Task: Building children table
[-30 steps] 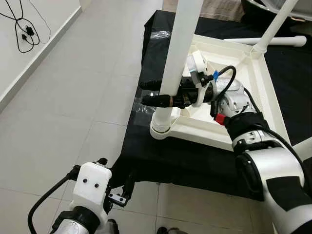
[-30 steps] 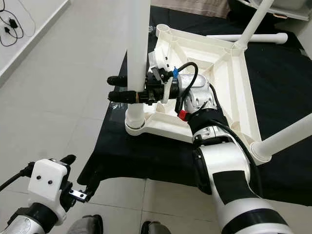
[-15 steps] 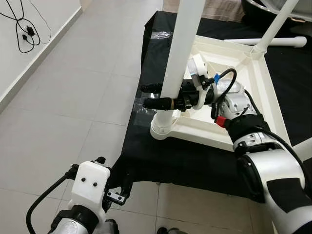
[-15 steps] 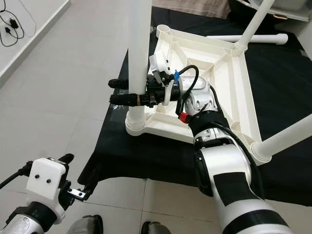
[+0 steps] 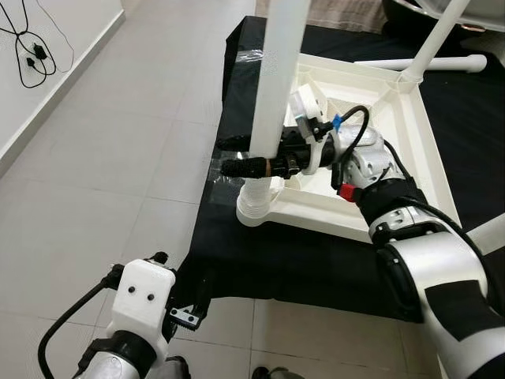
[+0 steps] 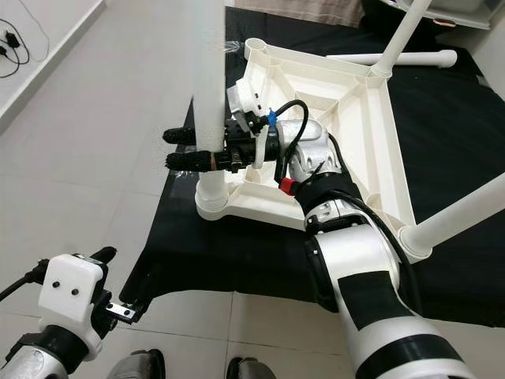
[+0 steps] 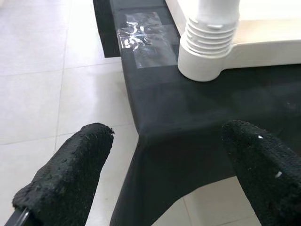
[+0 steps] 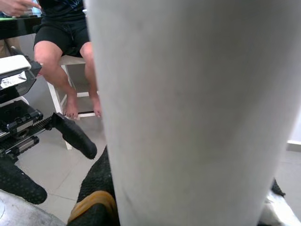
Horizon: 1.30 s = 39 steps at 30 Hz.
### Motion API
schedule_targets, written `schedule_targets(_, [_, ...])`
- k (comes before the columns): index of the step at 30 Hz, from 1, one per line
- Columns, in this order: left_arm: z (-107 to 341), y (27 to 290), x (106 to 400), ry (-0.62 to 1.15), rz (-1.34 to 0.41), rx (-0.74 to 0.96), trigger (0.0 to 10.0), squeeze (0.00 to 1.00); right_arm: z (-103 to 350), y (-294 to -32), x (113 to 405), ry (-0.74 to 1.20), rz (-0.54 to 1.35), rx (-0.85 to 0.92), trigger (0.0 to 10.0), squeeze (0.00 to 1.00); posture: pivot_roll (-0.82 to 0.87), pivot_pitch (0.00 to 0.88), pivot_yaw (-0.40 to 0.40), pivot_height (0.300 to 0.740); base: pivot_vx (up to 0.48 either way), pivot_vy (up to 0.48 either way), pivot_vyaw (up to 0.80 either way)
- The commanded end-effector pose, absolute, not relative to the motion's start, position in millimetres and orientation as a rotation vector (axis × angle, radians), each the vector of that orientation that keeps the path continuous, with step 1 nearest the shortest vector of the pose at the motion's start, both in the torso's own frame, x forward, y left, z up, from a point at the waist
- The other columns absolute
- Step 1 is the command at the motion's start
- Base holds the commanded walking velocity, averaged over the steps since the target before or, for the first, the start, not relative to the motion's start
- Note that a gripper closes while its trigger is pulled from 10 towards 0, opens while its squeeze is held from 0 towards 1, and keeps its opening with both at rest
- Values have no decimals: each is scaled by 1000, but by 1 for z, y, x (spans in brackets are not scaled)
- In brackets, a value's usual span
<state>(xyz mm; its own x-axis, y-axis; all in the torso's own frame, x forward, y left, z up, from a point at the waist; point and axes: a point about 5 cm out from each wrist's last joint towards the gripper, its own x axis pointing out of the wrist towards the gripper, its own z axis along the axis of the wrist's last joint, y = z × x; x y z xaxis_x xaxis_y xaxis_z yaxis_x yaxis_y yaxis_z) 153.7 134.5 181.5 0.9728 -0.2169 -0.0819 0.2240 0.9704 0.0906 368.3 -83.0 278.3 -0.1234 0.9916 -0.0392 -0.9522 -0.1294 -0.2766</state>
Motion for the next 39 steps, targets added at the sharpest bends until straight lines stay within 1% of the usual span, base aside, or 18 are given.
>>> schedule_targets(1, [180, 135, 151, 96, -227, 106, 10000, 0, 255, -74, 365, -138, 1742, -219, 10000, 0, 233, 258, -135, 740, 0, 0, 0])
schedule_targets(7, [180, 136, 150, 98, -223, 110, 10000, 0, 253, -80, 366, -172, 1706, -170, 10000, 0, 231, 259, -137, 740, 0, 0, 0])
schedule_targets(8, [179, 136, 150, 99, -224, 108, 10000, 0, 251, -83, 368, -182, 1666, -148, 10000, 0, 224, 254, -131, 740, 0, 0, 0])
schedule_targets(9, [179, 136, 150, 99, -224, 108, 10000, 0, 251, -83, 368, -182, 1666, -148, 10000, 0, 224, 254, -131, 740, 0, 0, 0])
schedule_targets(10, [179, 136, 151, 99, -225, 107, 10000, 0, 250, -86, 369, -186, 1630, -137, 10000, 0, 224, 254, -131, 740, 0, 0, 0])
schedule_targets(11, [178, 135, 152, 99, -230, 106, 10000, 0, 247, -90, 373, -176, 1534, -115, 10000, 0, 212, 244, -127, 740, 0, 0, 0])
schedule_targets(12, [178, 135, 152, 99, -230, 106, 10000, 0, 247, -90, 373, -176, 1534, -115, 10000, 0, 212, 244, -127, 740, 0, 0, 0])
schedule_targets(13, [178, 134, 153, 96, -234, 104, 10000, 0, 246, -92, 376, -179, 1476, -93, 10000, 0, 205, 239, -124, 740, 0, 0, 0])
schedule_targets(19, [178, 132, 158, 83, -246, 100, 10000, 0, 243, -96, 378, -191, 1371, -75, 10000, 0, 189, 224, -125, 740, 0, 0, 0])
schedule_targets(25, [178, 131, 164, 65, -248, 102, 10000, 0, 238, -96, 371, -259, 1250, -109, 10000, 0, 175, 207, -127, 740, 0, 0, 0])
schedule_targets(29, [177, 131, 166, 63, -249, 101, 10000, 0, 231, -90, 370, -217, 1157, -183, 10000, 0, 158, 201, -128, 740, 0, 0, 0])
schedule_targets(31, [177, 131, 166, 62, -250, 101, 10000, 0, 230, -89, 371, -211, 1140, -194, 10000, 0, 158, 201, -128, 740, 0, 0, 0])
schedule_targets(32, [177, 130, 167, 61, -251, 100, 10000, 0, 229, -85, 373, -184, 1084, -194, 10000, 0, 158, 201, -128, 740, 0, 0, 0])
schedule_targets(33, [177, 130, 167, 61, -251, 100, 10000, 0, 229, -85, 373, -184, 1084, -194, 10000, 0, 158, 201, -128, 740, 0, 0, 0])
schedule_targets(34, [177, 130, 168, 59, -249, 98, 10000, 0, 228, -82, 375, -149, 1021, -211, 10000, 0, 153, 203, -132, 740, 0, 0, 0])
schedule_targets(38, [177, 130, 169, 58, -247, 97, 10000, 0, 225, -81, 378, -88, 950, -189, 10000, 0, 154, 206, -137, 740, 0, 0, 0])
schedule_targets(39, [177, 130, 169, 58, -246, 97, 10000, 0, 225, -81, 380, -63, 894, -160, 10000, 0, 154, 206, -137, 740, 0, 0, 0])
